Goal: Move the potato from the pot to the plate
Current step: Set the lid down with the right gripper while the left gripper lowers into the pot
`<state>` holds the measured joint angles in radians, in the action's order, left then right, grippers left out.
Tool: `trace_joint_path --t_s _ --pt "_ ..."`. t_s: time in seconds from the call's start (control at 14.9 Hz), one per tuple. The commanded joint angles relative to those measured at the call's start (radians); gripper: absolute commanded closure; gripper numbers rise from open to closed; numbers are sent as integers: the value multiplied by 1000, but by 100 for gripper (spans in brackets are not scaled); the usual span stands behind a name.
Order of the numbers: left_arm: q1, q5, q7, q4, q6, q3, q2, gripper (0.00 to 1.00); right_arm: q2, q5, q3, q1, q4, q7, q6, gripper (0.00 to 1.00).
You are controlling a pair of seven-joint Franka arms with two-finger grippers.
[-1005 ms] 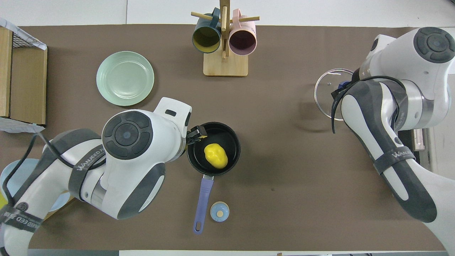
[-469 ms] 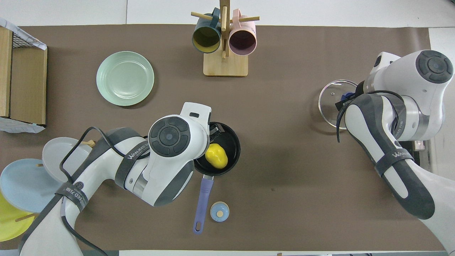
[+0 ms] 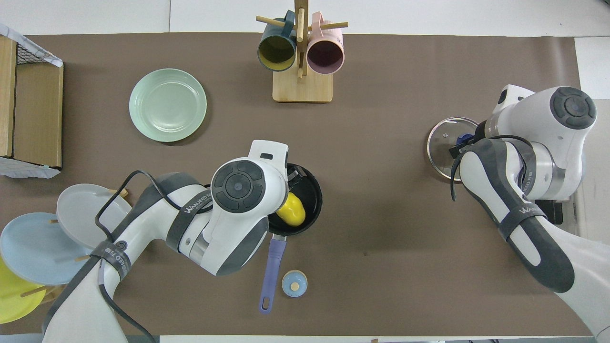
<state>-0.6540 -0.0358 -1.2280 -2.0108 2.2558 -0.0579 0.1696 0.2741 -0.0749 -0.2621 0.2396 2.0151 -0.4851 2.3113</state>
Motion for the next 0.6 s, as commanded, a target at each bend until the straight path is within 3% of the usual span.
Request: trace_joint_path --t_s 0.0,0.13,0.27,0.54 --pt "-33 -12 -34 -26 48 17 19 0 -26 -28 0 0 39 -20 23 37" --pt "-45 -12 -38 -28 51 18 30 0 -24 -28 0 0 31 -17 20 0" --pt "-47 -12 -50 -29 62 18 37 0 -30 -28 0 4 1 -15 -15 0" --pt "-61 -13 -51 -37 76 20 62 0 -76 -29 1 7 -160 133 -289 0"
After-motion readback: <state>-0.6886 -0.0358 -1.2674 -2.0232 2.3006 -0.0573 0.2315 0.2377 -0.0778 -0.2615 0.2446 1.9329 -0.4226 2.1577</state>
